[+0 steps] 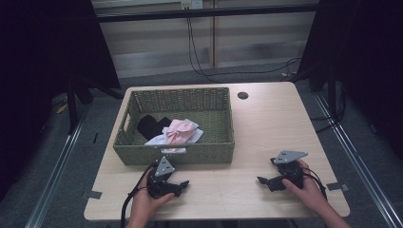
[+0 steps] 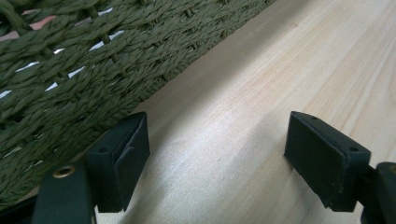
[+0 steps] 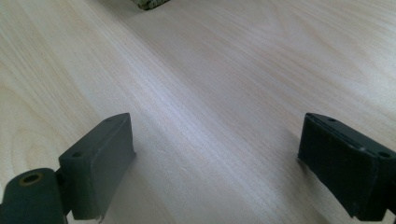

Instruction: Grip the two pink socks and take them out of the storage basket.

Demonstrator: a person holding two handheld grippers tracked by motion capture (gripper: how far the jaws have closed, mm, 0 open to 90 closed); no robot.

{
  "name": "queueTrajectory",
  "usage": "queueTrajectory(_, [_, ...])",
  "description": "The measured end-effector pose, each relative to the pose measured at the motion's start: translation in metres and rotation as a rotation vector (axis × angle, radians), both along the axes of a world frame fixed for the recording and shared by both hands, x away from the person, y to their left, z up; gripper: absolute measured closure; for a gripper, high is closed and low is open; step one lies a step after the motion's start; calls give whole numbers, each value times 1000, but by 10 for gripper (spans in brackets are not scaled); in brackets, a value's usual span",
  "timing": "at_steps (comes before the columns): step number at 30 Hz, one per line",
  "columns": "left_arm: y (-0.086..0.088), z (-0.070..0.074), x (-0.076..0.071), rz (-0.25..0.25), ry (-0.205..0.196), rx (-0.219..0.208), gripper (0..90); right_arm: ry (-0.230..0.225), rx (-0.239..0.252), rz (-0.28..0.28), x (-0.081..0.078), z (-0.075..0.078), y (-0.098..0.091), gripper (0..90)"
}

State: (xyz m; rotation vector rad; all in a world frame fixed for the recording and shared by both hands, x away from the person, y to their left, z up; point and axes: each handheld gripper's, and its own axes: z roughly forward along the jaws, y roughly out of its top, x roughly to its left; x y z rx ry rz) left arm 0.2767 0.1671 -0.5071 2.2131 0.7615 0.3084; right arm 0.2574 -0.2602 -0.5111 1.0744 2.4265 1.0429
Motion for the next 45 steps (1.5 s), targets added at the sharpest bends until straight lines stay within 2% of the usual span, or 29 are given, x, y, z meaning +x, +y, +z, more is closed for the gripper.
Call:
queueTrajectory(3, [0, 1, 0, 14, 1, 2, 231, 0, 0, 0, 0, 0, 0, 97])
queueTrajectory(5, [0, 4, 1, 21, 24, 12, 259, 1, 1, 0, 0, 0, 0, 97])
queueTrajectory(6, [-1, 9, 3, 12, 69, 44, 276, 1, 1, -1, 0, 0, 0, 97])
queueTrajectory(7, [-1, 9, 3, 12, 69, 44, 276, 1, 1, -1, 0, 0, 0, 97])
queueTrajectory(11, [-5, 20, 5, -23, 153, 85, 276, 1, 0, 0, 0, 0, 0, 97])
queueTrajectory(16, [-9, 37, 12, -54, 204, 116, 276, 1, 1, 0, 0, 0, 0, 97])
queueTrajectory(18, [-9, 45, 15, -63, 211, 125, 278, 1, 1, 0, 0, 0, 0, 97])
queueTrajectory(22, [-9, 60, 21, -64, 221, 116, 282, 1, 1, 0, 0, 0, 0, 97])
queueTrajectory(26, [-9, 75, 28, -63, 221, 145, 291, 1, 0, 0, 0, 0, 0, 97])
queueTrajectory(29, [-8, 84, 33, -52, 236, 136, 295, 1, 1, 0, 0, 0, 0, 97])
queueTrajectory(30, [-9, 91, 35, -50, 233, 131, 300, 1, 0, 0, 0, 0, 0, 97])
queueTrajectory(33, [-9, 97, 37, -45, 236, 126, 301, 1, 0, 0, 0, 0, 0, 97])
queueTrajectory(36, [-12, 110, 42, -54, 236, 137, 302, 1, 0, 0, 0, 0, 0, 97])
queueTrajectory(40, [-14, 119, 46, -67, 240, 163, 302, 1, 1, 0, 0, 0, 0, 97])
queueTrajectory(45, [-19, 131, 48, -82, 244, 164, 303, 1, 0, 0, 0, 0, 0, 97])
